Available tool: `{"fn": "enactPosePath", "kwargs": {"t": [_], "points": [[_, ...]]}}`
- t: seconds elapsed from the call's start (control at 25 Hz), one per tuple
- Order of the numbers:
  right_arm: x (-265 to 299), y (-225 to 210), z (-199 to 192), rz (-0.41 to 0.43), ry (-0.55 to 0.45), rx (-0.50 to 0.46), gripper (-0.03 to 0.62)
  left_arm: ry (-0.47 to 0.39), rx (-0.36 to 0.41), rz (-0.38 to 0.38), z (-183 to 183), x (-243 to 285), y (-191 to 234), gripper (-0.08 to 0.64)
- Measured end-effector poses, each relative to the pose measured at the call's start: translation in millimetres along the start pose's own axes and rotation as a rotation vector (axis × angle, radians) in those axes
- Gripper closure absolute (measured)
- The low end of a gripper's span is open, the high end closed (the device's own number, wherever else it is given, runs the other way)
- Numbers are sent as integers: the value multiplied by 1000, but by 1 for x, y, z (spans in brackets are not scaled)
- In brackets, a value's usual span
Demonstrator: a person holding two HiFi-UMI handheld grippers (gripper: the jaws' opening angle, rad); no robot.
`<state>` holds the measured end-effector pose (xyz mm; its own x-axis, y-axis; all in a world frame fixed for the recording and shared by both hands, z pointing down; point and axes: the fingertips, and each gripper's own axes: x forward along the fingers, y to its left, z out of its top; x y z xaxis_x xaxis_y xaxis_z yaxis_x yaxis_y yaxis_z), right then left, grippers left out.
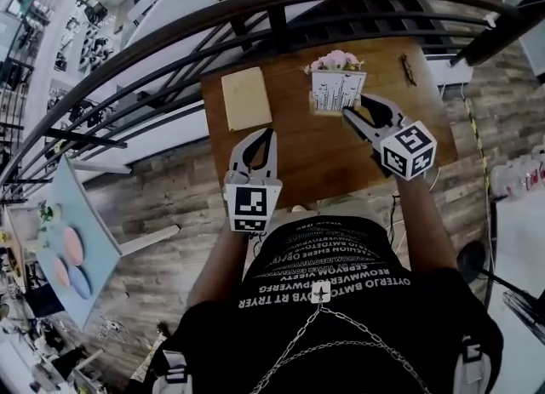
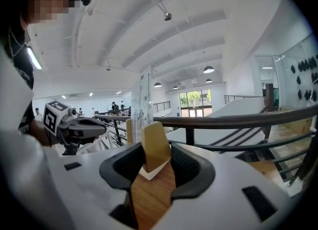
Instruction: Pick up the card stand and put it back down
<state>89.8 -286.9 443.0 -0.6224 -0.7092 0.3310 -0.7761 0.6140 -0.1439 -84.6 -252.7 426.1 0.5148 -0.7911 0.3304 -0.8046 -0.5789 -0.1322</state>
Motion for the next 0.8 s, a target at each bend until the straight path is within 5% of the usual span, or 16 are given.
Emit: {"fn": "enactPosePath", "kwargs": {"t": [0.8], "points": [[61,-69,-81,54,107,92,411,122,-22,37,-14,71,8,532]]}}
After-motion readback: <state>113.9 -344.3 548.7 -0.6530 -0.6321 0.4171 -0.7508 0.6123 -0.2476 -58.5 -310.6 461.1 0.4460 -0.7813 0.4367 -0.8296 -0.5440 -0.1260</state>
